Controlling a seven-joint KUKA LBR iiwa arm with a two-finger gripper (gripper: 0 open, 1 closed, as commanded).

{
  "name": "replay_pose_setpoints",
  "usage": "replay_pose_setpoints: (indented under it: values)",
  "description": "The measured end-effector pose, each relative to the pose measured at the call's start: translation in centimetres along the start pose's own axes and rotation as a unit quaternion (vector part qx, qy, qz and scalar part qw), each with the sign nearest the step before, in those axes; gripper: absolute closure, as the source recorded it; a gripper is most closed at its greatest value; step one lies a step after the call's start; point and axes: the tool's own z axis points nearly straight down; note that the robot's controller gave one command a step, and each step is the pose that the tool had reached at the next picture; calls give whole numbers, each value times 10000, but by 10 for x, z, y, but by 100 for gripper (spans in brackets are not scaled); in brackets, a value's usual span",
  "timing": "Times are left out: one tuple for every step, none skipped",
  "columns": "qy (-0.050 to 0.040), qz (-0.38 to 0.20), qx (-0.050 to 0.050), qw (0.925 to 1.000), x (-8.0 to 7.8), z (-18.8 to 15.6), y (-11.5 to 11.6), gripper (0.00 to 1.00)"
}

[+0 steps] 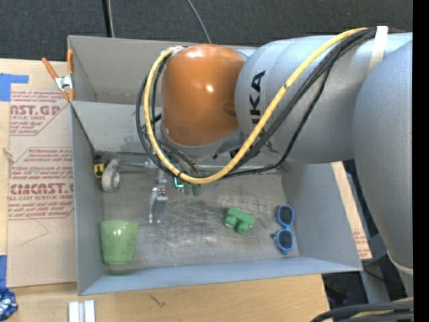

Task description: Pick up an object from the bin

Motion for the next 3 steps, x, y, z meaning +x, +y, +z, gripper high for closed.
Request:
replay_pose_setpoints:
  values:
    - [19,-199,11,9998,54,125,-24,0]
    - [-22,-1054,19,9944,49,132,45,0]
    - [0,-1040,25,9946,49,131,43,100]
